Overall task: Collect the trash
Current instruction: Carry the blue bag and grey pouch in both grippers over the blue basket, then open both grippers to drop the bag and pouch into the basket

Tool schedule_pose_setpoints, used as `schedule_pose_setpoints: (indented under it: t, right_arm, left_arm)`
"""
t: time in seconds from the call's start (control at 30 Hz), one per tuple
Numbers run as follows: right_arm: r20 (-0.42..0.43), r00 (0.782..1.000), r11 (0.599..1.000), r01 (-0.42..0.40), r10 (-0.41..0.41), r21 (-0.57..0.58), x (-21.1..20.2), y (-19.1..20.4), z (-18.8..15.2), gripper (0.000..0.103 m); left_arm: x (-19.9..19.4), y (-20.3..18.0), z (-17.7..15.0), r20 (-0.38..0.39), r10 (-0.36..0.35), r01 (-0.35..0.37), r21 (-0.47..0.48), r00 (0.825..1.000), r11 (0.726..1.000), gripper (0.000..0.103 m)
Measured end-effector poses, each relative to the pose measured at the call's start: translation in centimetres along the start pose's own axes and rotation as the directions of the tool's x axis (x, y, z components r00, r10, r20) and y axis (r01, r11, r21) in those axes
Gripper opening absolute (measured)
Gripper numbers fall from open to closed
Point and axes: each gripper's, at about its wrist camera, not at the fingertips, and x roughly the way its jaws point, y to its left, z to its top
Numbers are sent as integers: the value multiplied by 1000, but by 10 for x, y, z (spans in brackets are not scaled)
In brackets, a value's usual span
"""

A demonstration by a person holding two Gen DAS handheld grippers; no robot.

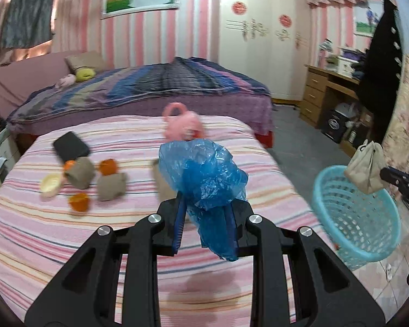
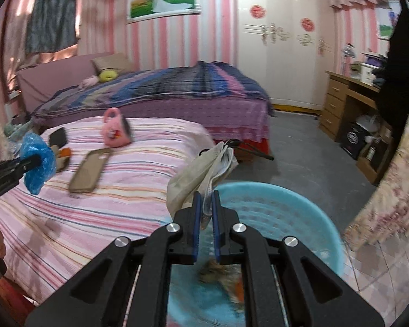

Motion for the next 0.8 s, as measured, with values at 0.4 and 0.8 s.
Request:
schedule_pose_setpoints:
  t: [0.4, 0.8]
  right_arm:
    - [-54, 995, 995, 85, -83, 41, 9, -70, -17, 8]
    - [-56, 990, 986, 135, -130, 100, 14, -98, -25, 8]
  left_arm:
    - [30, -125, -1, -31, -145, 148, 111, 989, 983, 25]
    - [68, -188, -1, -115, -237, 252, 141, 965, 957, 43]
